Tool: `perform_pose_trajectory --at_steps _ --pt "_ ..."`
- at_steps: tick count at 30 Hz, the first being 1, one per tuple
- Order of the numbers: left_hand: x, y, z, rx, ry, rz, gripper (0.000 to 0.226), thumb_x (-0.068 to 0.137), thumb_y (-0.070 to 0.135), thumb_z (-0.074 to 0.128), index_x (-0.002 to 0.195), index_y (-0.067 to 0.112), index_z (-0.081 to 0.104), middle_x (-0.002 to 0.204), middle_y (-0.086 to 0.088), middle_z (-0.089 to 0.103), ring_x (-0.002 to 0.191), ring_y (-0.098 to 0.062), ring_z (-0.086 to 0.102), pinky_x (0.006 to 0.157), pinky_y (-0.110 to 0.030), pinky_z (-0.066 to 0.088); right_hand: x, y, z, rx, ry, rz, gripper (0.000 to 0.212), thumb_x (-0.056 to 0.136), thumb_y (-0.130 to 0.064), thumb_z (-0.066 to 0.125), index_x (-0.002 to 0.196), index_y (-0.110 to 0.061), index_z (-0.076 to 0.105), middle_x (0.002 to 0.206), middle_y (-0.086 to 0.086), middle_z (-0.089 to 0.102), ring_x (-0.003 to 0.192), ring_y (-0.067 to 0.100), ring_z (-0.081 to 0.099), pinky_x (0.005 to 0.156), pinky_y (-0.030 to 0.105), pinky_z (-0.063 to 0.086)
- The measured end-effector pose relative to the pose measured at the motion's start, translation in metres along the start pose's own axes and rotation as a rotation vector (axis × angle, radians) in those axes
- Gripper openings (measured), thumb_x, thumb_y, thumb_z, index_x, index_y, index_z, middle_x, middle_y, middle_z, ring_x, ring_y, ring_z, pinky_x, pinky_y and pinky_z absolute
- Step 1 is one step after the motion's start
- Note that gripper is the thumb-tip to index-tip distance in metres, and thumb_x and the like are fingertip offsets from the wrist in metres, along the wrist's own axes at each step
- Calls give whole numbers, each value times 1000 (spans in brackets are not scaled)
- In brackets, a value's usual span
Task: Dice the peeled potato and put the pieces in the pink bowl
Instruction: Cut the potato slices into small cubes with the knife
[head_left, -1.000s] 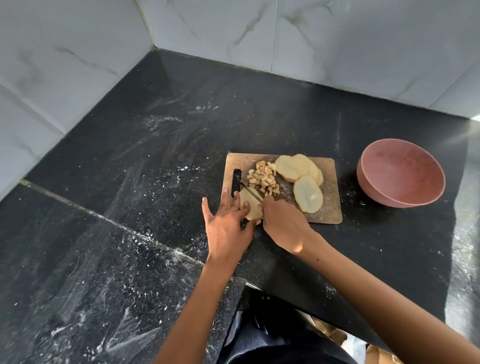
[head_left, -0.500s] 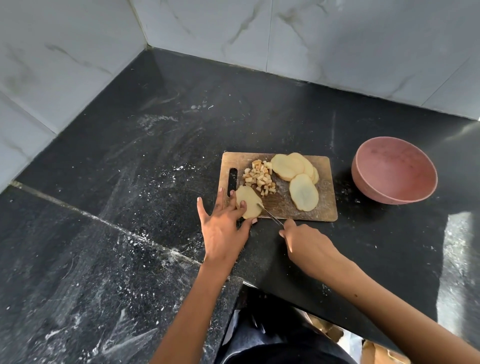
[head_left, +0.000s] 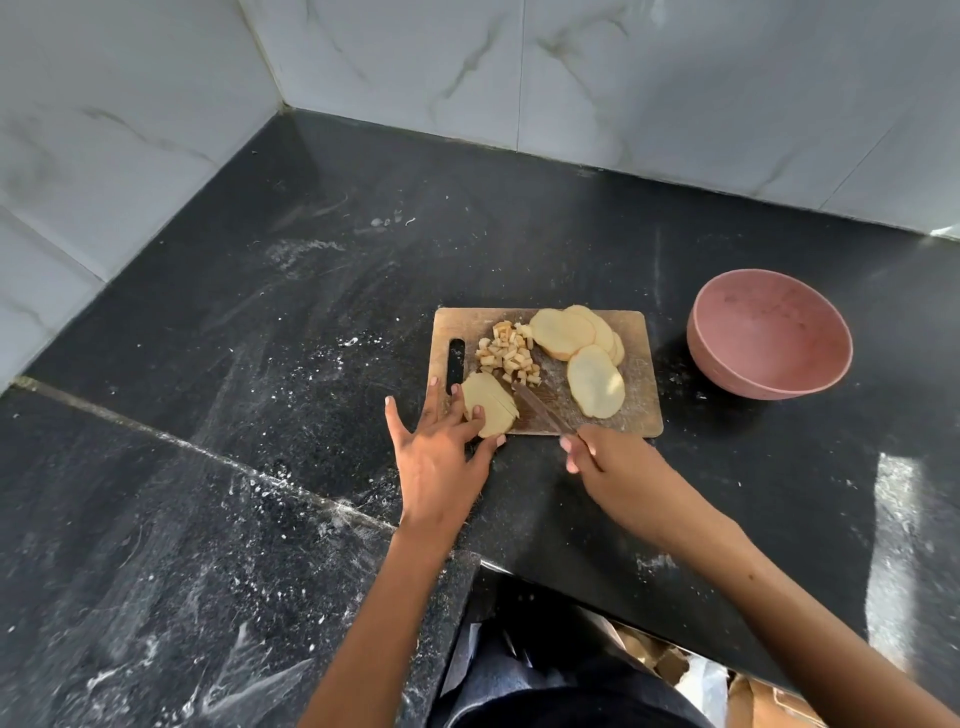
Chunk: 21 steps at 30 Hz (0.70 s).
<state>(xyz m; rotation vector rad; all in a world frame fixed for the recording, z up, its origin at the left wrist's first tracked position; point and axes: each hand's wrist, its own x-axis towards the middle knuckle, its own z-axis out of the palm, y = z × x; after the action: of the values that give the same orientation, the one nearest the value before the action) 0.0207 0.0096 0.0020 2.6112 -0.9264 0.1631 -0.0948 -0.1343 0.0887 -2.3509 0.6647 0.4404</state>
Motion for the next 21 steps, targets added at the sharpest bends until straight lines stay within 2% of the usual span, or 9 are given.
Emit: perform_pose_trajectory --at_steps 2,5,8,12,16,21 --pt "-1 1 -1 3 -8 -8 27 83 37 72 105 22 74 131 -4 60 140 -20 35 113 -42 -20 10 -10 4 -120 46 -30 32 104 -36 26 93 -14 47 87 5 59 79 23 57 71 38 45" --pt "-1 1 0 -4 -21 -8 24 81 32 75 101 20 75 127 -7 62 138 -25 38 114 -48 -10 28 -22 15 -265 64 -40 28 105 -34 23 96 -15 41 86 5 57 80 27 57 66 35 38" --pt "0 1 1 -26 -19 -20 22 79 30 77 98 19 76 125 -8 64 136 -27 41 114 -53 -5 39 -29 21 -321 94 -62 29 105 -32 23 104 -11 44 95 10 62 84 30 60 65 35 36" --pt "-1 0 1 -49 -8 -24 22 80 30 76 100 21 76 127 -6 62 137 -25 39 114 -43 -12 46 -34 26 -337 77 -43 24 104 -26 29 111 -9 46 105 11 63 94 31 62 66 34 34" --pt "-1 -1 0 -63 -3 -22 22 81 29 75 101 21 75 128 -5 62 137 -25 39 115 -41 -16 54 -46 31 -372 65 -22 25 103 -25 37 118 -7 45 115 11 62 103 30 62 71 32 36" --pt "-1 0 1 -59 -8 -23 22 80 31 76 101 23 75 126 -3 63 136 -26 40 115 -42 -14 50 -42 34 -380 21 13 19 101 -14 37 118 -8 42 112 11 62 99 30 63 69 34 37"
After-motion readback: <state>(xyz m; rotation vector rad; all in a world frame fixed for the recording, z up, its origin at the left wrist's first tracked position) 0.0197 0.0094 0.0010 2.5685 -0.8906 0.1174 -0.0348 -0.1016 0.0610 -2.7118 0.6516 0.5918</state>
